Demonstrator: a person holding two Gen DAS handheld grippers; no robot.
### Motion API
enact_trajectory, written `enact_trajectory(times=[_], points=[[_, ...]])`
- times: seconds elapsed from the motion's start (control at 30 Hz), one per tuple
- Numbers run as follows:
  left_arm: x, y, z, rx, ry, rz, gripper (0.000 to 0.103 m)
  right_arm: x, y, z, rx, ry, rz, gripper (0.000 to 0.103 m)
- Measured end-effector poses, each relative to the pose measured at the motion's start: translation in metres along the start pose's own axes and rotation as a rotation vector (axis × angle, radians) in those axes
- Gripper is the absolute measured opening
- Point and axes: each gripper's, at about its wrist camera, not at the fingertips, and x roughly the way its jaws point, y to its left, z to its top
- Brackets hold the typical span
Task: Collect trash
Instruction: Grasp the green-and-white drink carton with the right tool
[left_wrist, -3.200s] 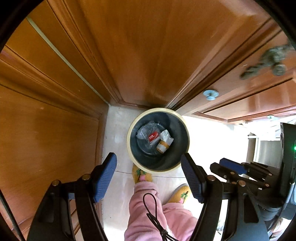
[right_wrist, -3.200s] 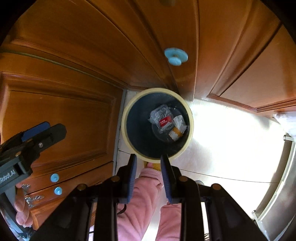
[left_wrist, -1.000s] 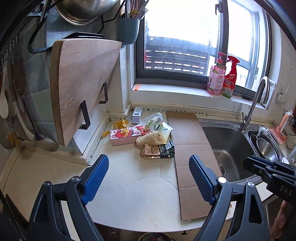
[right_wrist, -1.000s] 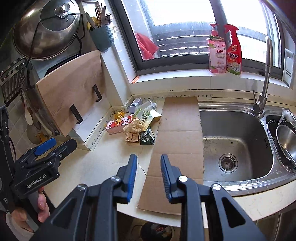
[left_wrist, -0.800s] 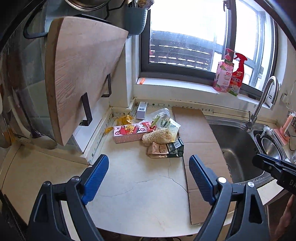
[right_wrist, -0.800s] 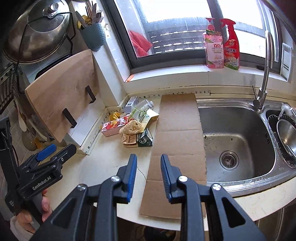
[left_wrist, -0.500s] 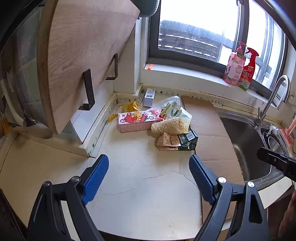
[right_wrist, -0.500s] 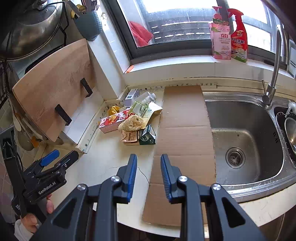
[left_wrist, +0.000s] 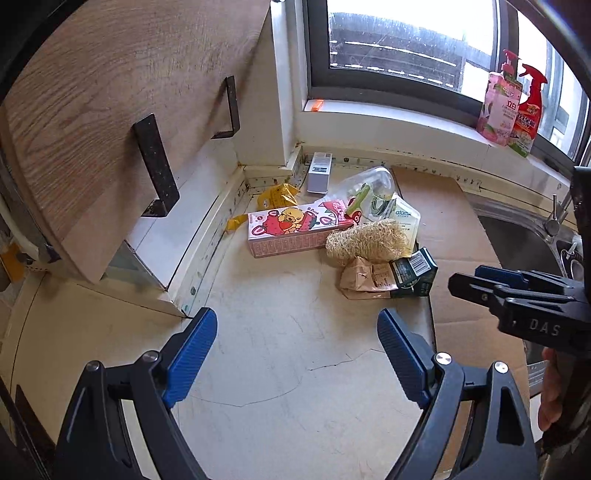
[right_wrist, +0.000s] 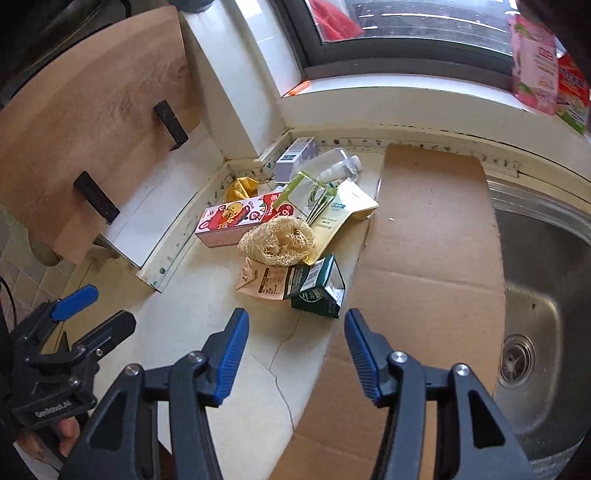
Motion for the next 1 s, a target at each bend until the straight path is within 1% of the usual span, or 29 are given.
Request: enact_trajectory(times=[0.03, 0.1, 0.2, 0.23, 0.37, 0.43, 0.6, 0.67, 0.77, 0.83, 0.9, 1.0], points=[[0.004, 0.000, 0.002, -0.003, 0.009, 0.003, 0.087, 0.011, -0.002, 0.004, -0.024, 0.010, 0.004, 0.059], [0.016, 0.000, 0.006, -0.014, 0.032, 0.007, 0.087, 0.031, -0.007, 0.011, -0.056, 0.031, 0.009, 0.061], [0.036, -0.001, 0.013, -0.026, 0.070, 0.017, 0.087, 0.058, -0.014, 0.019, -0.082, 0.073, 0.034, 0.061], [0.042, -0.001, 0.014, -0.029, 0.077, 0.018, 0.087, 0.064, -0.016, 0.021, -0.095, 0.082, 0.046, 0.061], [0.062, -0.004, 0.021, -0.043, 0.109, 0.014, 0.087, 0.080, -0.018, 0.024, -0.176, 0.087, 0.049, 0.061], [0.071, -0.004, 0.024, -0.052, 0.120, 0.014, 0.087, 0.088, -0.018, 0.025, -0.205, 0.096, 0.078, 0.061], [0.083, -0.004, 0.030, -0.073, 0.130, 0.008, 0.087, 0.090, -0.009, 0.020, -0.277, 0.108, 0.153, 0.061], [0.086, -0.004, 0.034, -0.081, 0.129, 0.001, 0.087, 0.089, -0.002, 0.016, -0.321, 0.112, 0.167, 0.061], [0.088, -0.005, 0.038, -0.077, 0.126, -0.003, 0.087, 0.089, 0.007, 0.010, -0.384, 0.116, 0.171, 0.061], [0.087, -0.005, 0.038, -0.070, 0.125, 0.000, 0.087, 0.089, 0.009, 0.007, -0.404, 0.121, 0.184, 0.061], [0.085, -0.004, 0.036, -0.068, 0.129, -0.001, 0.087, 0.089, 0.010, 0.004, -0.423, 0.125, 0.195, 0.061], [0.084, 0.001, 0.030, -0.066, 0.138, 0.008, 0.087, 0.090, 0.012, 0.000, -0.456, 0.124, 0.182, 0.061]])
